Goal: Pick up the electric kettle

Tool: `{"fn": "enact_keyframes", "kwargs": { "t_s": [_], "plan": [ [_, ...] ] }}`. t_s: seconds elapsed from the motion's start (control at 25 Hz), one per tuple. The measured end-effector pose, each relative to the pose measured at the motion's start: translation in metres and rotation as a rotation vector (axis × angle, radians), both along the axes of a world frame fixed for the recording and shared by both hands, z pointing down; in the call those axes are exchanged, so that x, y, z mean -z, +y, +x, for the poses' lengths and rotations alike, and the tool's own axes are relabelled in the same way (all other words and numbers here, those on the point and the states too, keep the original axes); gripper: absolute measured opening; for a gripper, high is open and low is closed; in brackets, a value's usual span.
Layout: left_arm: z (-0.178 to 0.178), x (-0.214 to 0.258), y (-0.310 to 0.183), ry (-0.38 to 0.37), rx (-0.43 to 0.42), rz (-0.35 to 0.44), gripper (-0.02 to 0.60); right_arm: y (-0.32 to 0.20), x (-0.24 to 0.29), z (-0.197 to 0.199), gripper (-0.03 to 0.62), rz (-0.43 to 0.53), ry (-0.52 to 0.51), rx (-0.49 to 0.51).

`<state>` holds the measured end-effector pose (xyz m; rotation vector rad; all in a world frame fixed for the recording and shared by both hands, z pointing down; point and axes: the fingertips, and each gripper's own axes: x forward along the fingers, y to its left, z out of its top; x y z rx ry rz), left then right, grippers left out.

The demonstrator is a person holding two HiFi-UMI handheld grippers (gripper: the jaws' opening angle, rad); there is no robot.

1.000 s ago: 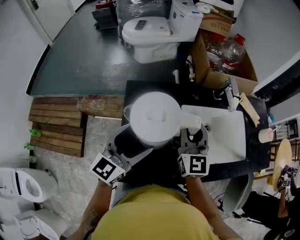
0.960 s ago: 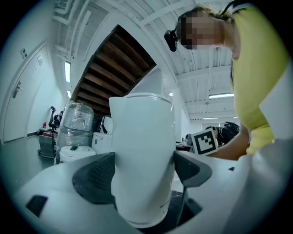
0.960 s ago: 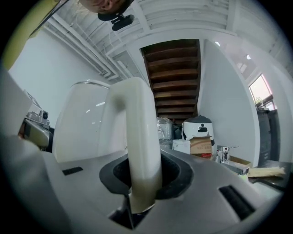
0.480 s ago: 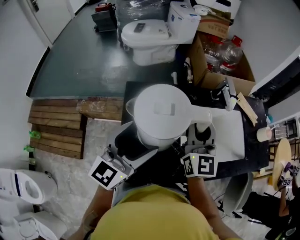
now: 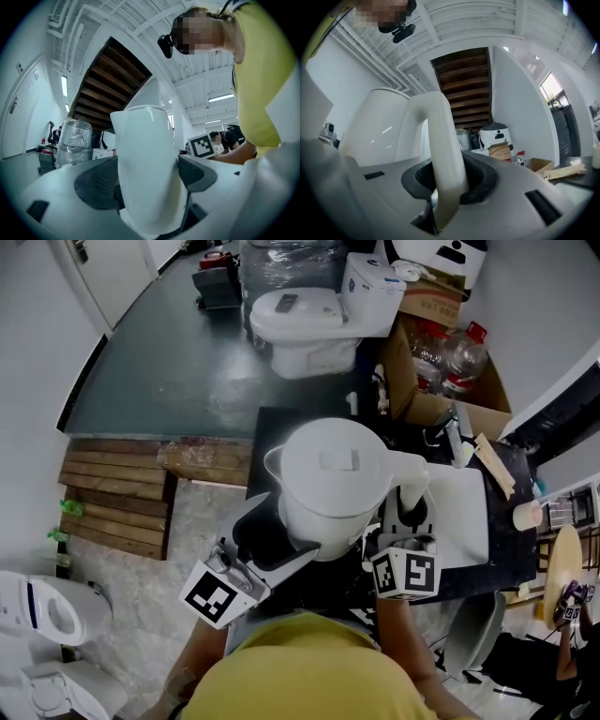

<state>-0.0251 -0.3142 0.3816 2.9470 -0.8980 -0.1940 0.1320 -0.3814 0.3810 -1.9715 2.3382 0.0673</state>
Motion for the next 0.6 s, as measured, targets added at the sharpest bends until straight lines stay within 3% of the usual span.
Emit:
{"fn": "enact_keyframes", "kwargs": {
  "t_s": [0.36,0.6],
  "plan": [
    [-0.038,0.010,0.000,-0.010,0.100,0.003,0.394,0.008,0.019,0.015,0.094,0.022,-0.024,-0.024],
    [-0.050,0.003,-0.007,-0.069,0.128,0.014,0.391,0.018,0.027,0.031,0.095,0.027,-0.016,-0.061]
  ]
}}
